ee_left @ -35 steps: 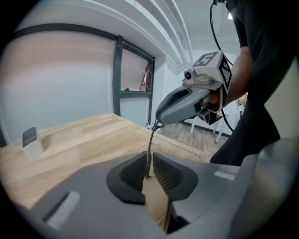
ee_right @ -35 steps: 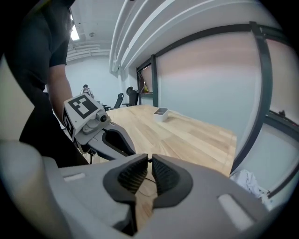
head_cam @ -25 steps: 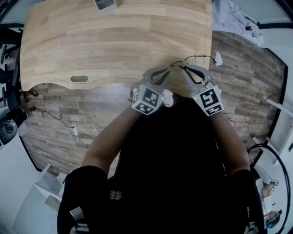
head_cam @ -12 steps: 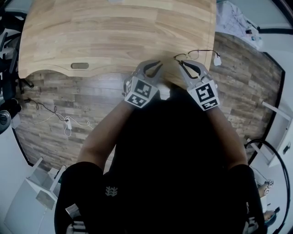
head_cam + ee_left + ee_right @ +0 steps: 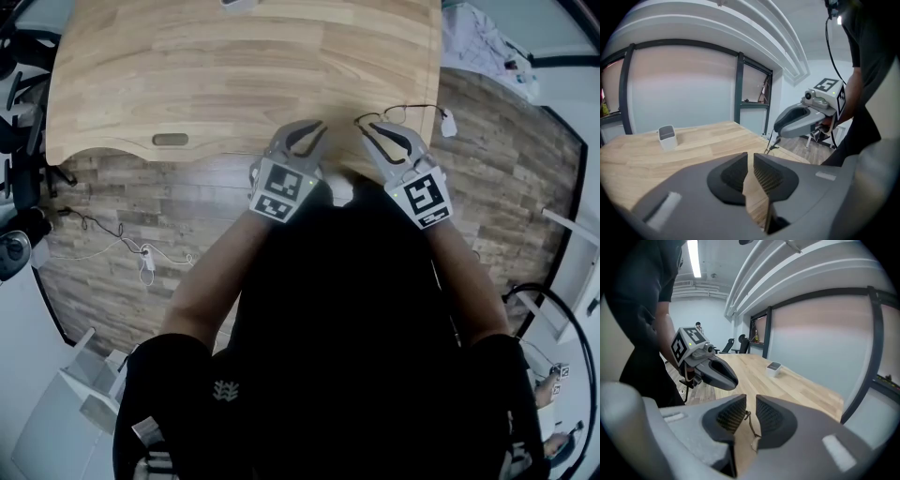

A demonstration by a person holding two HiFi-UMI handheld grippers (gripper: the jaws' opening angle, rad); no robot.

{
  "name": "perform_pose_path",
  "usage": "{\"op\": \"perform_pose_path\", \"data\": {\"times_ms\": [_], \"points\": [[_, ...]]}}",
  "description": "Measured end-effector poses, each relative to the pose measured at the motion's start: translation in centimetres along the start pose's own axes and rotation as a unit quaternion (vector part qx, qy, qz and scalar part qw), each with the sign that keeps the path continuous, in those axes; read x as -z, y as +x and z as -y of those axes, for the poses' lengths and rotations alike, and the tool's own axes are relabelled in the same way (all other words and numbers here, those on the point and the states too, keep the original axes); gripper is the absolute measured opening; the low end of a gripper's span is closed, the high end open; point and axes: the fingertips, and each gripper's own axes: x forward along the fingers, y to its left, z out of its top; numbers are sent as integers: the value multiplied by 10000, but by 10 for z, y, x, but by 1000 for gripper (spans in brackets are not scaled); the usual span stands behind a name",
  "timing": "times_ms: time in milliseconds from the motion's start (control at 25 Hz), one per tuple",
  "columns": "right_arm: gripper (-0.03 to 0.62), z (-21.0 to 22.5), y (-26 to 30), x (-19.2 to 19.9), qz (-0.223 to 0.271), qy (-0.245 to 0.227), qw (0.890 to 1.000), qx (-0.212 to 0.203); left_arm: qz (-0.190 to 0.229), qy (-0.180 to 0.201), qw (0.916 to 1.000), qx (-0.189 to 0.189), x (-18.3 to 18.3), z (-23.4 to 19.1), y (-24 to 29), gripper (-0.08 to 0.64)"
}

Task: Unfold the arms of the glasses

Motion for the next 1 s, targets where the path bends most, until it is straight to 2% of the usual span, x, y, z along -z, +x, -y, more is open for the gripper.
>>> {"op": "perform_pose_path", "data": {"times_ms": [120, 200, 280, 440, 640, 760, 880, 1000], "points": [[55, 13, -18, -10, 275, 127, 9995, 130, 286, -336, 9988, -210, -27, -12, -2, 44], [55, 33, -33, -13, 416, 273, 9980, 399, 485, -631, 9958, -456, -46, -23, -2, 38], [55, 53, -47, -14, 526, 352, 9960, 631, 659, -744, 9927, -680, -65, -30, -1, 35], [55, 79, -69, -14, 606, 334, 9951, 712, 947, -654, 9900, -821, -98, -27, 3, 25], [49, 124, -95, -21, 1036, 834, 9877, 817, 1086, -771, 9826, -1293, -121, -38, 7, 6], [38, 146, -108, -13, 1162, 1101, 9829, 915, 1181, -664, 9821, -1305, -131, -26, 8, 6], [0, 156, -112, -11, 1391, 1391, 9778, 723, 1244, -547, 9822, -1297, -132, -17, 10, 6], [0, 162, -112, -1, 1369, 1526, 9765, 671, 1143, -597, 9830, -1308, -123, -10, 14, 6]]}}
